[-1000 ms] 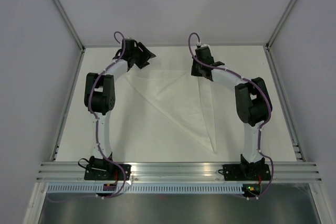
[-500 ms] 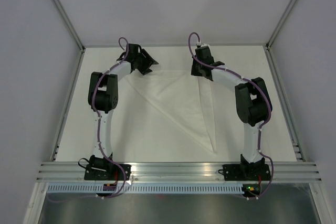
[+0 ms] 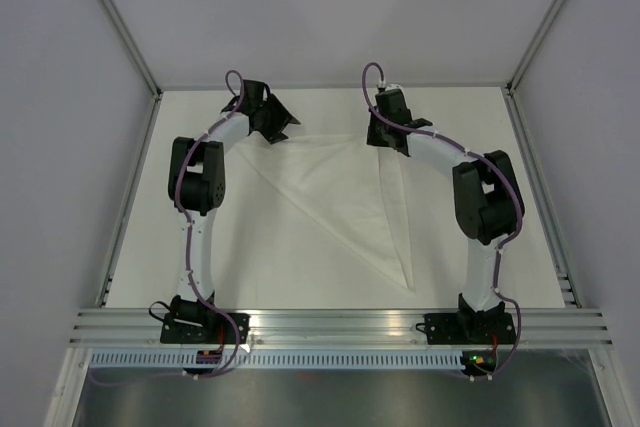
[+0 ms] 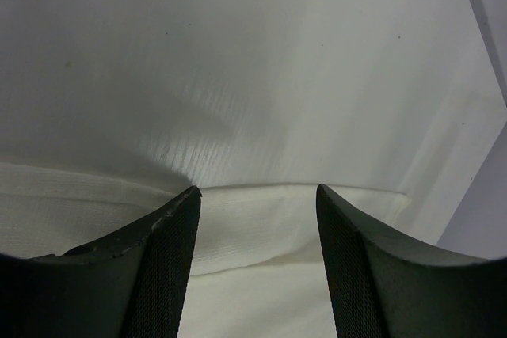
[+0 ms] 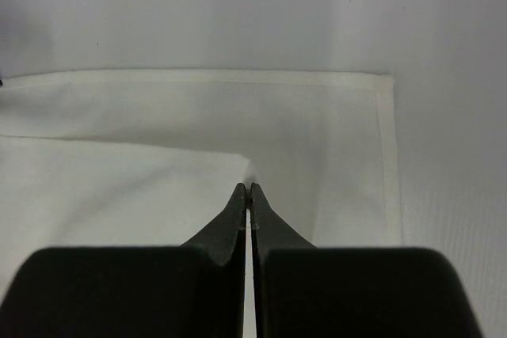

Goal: Fold the napkin, place the utensils inside, and roll it up
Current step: Fold the napkin at the center of the board.

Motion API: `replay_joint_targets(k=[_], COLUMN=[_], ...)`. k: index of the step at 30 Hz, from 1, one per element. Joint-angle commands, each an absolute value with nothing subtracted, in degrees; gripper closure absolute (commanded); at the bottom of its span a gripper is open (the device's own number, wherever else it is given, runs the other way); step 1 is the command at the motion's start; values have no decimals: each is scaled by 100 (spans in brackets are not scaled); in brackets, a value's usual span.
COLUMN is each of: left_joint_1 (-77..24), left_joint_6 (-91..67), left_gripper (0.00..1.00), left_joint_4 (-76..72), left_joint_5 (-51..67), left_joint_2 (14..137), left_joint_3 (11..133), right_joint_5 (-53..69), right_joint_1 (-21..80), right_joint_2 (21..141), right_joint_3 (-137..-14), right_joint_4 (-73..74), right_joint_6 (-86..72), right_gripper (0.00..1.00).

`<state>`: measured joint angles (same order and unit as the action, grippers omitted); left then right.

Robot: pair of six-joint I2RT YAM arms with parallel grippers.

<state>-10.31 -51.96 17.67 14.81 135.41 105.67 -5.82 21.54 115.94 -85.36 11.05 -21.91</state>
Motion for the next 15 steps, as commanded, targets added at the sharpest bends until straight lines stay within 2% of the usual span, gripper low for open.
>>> replay_joint_targets(k=[1, 6, 12, 15], left_joint_1=[-1002, -993, -993, -993], left_joint_6=[-4975, -4940, -4852, -4834], left_gripper=[34, 32, 17, 16], left_joint_4=[2162, 2197, 2022, 1811], left_joint_5=[1257, 1257, 1467, 1538], left_joint_2=[13746, 13755, 13729, 13614], left_joint_3=[10758, 10872, 11074, 11092], right_joint_5=[-554, -431, -439, -536], right_joint_1=[2162, 2206, 2311, 2329], right_joint_2=[10960, 10636, 10635, 10713], right_joint_3=[-8499, -8490, -8613, -8613], right_joint_4=[949, 1072, 1213, 1187], right_joint_6=[-2048, -1986, -1899, -1872], right_gripper=[99, 100, 100, 100])
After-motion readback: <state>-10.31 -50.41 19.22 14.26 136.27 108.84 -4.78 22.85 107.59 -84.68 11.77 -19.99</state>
